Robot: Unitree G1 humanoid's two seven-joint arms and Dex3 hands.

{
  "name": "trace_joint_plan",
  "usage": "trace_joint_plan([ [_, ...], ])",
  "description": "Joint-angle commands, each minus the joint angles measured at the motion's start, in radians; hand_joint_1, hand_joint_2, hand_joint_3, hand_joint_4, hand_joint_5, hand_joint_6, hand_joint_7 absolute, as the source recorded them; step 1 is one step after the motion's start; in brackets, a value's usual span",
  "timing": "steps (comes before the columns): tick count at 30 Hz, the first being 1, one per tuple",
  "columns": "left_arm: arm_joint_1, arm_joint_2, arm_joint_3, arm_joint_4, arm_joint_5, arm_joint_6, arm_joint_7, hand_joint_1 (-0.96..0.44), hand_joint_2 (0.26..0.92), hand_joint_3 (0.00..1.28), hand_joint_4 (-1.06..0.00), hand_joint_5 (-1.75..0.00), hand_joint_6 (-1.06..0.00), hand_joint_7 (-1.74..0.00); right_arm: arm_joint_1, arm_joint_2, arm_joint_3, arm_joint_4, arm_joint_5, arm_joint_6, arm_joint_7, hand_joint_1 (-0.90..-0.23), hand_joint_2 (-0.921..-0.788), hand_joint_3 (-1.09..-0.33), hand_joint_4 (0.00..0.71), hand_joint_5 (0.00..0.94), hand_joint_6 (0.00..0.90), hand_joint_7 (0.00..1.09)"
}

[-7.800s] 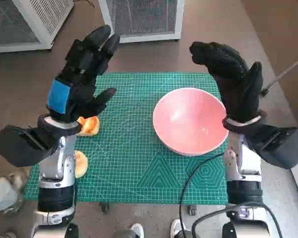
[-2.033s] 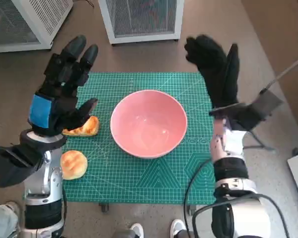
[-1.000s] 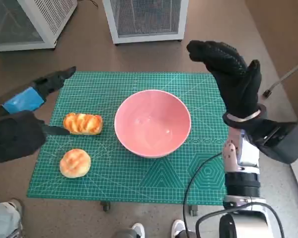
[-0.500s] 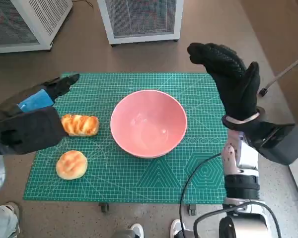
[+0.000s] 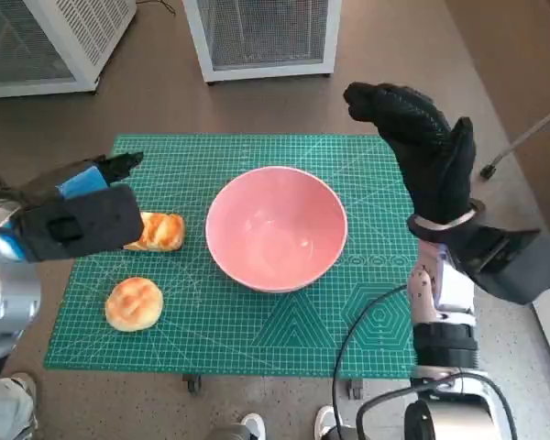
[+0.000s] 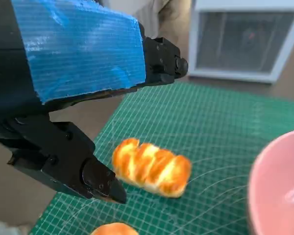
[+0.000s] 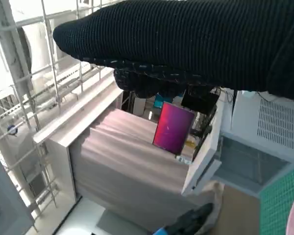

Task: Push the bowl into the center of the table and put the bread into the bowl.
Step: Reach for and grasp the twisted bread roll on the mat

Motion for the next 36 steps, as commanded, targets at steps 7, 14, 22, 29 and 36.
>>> trace_joint_plan([
  [7,-0.113,-0.088,-0.107,0.26,0.09,-0.051,-0.013,-0.06,0.715,0.03,-0.11,0.0,-0.21,-0.01,0.015,-0.001,-0.001,0.021,0.007,0.001,0.001,-0.68,-0.921,-0.682,0.189,0.002,0.22,0.19],
  [14,-0.155,-0.139,-0.152,0.38,0.14,-0.086,-0.01,-0.07,0.722,0.03,-0.1,0.0,-0.21,-0.01,0.021,-0.002,-0.002,0.012,0.011,0.007,0.001,-0.677,-0.921,-0.682,0.189,0.002,0.219,0.2],
  [22,-0.183,-0.19,-0.18,0.494,0.174,-0.137,0.006,-0.07,0.723,0.03,-0.1,0.0,-0.22,-0.01,0.026,-0.002,-0.001,0.003,0.012,0.014,-0.002,-0.678,-0.921,-0.684,0.189,0.001,0.216,0.2],
  [29,-0.189,-0.223,-0.199,0.567,0.194,-0.182,0.027,-0.06,0.723,0.03,-0.08,0.0,-0.24,-0.02,0.03,0.0,-0.001,0.001,0.013,0.016,-0.003,-0.679,-0.921,-0.686,0.19,0.002,0.214,0.21],
  [36,-0.206,-0.253,-0.222,0.669,0.22,-0.249,0.063,-0.1,0.731,0.03,-0.1,-0.01,-0.27,-0.03,0.036,-0.001,-0.003,-0.003,0.017,0.02,-0.002,-0.68,-0.921,-0.686,0.192,0.002,0.213,0.21],
])
